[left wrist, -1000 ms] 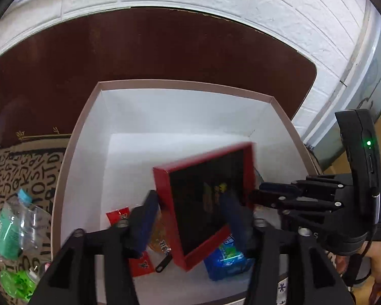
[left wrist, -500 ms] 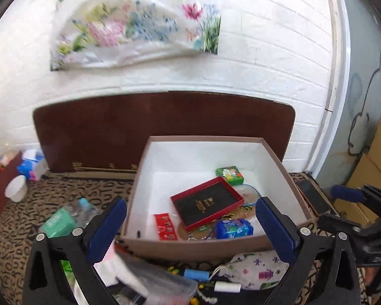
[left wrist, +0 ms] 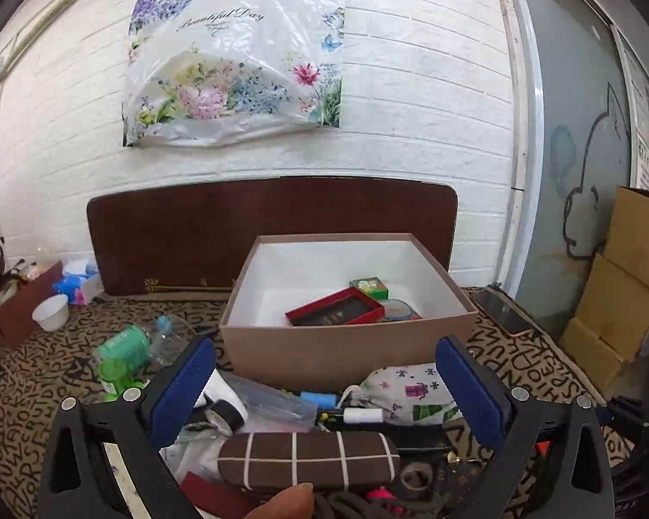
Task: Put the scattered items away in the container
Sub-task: 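Open both grippers and withdraw them from the box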
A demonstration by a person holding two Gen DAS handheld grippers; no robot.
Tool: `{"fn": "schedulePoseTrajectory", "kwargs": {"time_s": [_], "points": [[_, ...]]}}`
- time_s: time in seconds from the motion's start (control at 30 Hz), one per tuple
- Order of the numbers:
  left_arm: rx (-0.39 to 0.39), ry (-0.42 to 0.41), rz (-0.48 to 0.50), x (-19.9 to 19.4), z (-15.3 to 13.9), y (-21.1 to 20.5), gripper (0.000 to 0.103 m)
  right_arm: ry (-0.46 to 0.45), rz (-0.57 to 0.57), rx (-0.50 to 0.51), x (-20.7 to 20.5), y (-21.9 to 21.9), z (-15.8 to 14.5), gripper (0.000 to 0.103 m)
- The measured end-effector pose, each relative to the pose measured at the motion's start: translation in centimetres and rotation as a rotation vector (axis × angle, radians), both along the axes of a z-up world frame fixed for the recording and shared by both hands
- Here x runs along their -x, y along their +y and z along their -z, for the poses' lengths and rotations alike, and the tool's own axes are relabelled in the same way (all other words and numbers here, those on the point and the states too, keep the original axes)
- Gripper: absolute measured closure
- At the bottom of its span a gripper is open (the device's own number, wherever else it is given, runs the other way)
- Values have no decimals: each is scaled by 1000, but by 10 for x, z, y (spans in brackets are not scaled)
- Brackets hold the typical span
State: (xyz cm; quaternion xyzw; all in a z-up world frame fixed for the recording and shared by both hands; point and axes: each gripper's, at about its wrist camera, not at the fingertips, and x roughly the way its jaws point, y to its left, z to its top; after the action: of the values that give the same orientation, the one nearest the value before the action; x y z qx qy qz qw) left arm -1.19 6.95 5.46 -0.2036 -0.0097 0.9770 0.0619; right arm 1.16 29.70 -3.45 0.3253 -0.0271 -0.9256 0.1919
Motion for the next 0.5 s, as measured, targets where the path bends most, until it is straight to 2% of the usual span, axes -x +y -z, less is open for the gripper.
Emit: {"fn": "schedulePoseTrajectory", "kwargs": {"time_s": [0.23, 0.3, 0.37, 0.43, 0.5], "points": [[-91, -131, -62, 13, 18, -15, 0, -52, -7, 13, -8, -11, 18, 21], [-38, -188, -97, 21, 28, -15, 0, -65, -10, -5, -9, -16, 23, 21], [30, -252, -122, 27, 37, -11, 0, -71, 9, -82, -7, -24, 27, 21], [51, -283, -133, 28, 44, -9, 0, -74, 25, -146, -6, -31, 31, 21], [66, -294, -149, 26, 48, -8, 0, -87, 28, -158, -4, -33, 35, 21]]}}
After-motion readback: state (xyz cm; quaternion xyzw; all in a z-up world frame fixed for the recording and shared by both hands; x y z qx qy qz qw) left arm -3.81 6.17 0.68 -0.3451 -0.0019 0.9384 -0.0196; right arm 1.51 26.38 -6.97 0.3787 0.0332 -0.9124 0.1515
